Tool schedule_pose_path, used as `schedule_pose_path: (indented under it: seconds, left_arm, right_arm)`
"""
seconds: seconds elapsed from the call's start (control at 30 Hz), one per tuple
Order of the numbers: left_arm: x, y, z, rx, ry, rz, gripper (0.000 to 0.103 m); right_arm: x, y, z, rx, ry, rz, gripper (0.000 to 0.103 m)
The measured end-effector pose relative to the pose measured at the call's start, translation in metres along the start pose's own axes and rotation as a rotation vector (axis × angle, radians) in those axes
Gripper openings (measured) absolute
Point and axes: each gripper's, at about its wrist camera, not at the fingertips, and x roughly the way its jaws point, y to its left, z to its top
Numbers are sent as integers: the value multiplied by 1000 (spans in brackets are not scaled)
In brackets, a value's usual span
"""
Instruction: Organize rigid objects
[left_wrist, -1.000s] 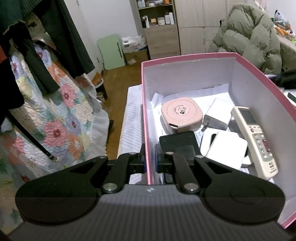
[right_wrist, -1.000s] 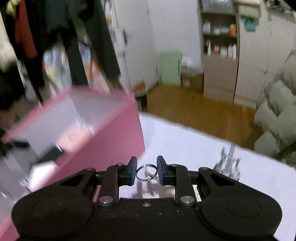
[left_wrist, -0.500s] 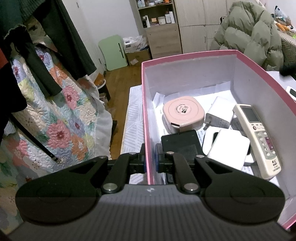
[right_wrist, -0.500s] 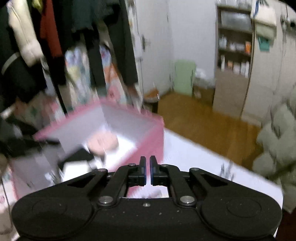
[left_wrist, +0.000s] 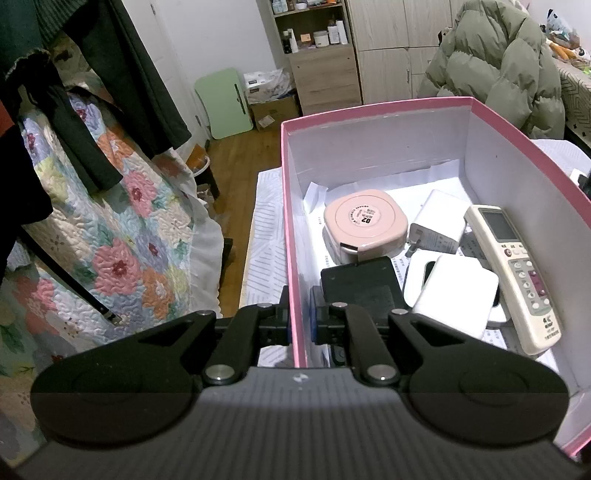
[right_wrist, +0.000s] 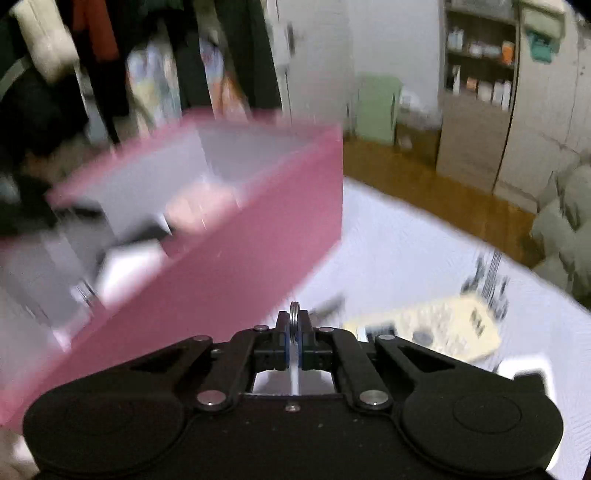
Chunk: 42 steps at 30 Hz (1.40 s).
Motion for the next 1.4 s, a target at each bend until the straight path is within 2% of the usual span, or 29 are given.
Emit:
schedule_pose_path:
  seconds: [0.07, 0.23, 0.3, 0.37, 0.47, 0.53, 0.57, 0.67, 0.77, 0.87, 1.03, 1.17, 1.33, 1.4]
  left_arm:
    - [0, -1, 0, 1, 0, 1, 8]
    - [0, -1, 0, -1, 1, 0, 8]
    - [0, -1, 0, 0, 1, 0, 8]
    - [1, -1, 0, 1, 2, 1, 8]
    - [1, -1, 0, 2, 2, 1, 8]
    - [0, -1, 0, 3, 2, 0, 8]
    - [1, -1, 0, 2, 2, 0, 8]
    - [0, 0, -1, 3, -1, -2, 8]
    - [0, 2, -2, 0, -2, -9, 8]
    - [0, 3, -1, 5, 0, -9, 8]
    - [-1, 3, -1, 7, 1, -2, 8]
    - [0, 5, 1, 9, 29, -21, 8]
    - [4, 16, 3, -21, 65, -111, 9]
    - [8, 16, 5, -11, 103, -114, 9]
  right_arm:
    - [-25, 7, 12, 3, -78, -19, 5]
    - [-81, 36, 46, -39, -260, 54, 5]
    - [-95, 51, 56, -60, -293, 102, 5]
    - [-100, 65, 65, -65, -286, 166, 6]
    - [-96, 88, 69, -81, -245, 242, 9]
    - [-84, 99, 67, -90, -187, 260, 18]
    - [-77, 102, 66, -96, -157, 251, 27]
    - [-72, 99, 56, -86, -117, 218, 29]
    - [-81, 75, 46, -21, -108, 163, 40]
    - [-83, 46, 34, 42, -76, 69, 50]
    - [-64, -9, -3, 180, 89, -106, 58]
    - [-42, -37, -31, 295, 226, -132, 61]
    - [-19, -41, -43, 296, 272, -128, 69]
    - [-6, -42, -44, 311, 292, -155, 72]
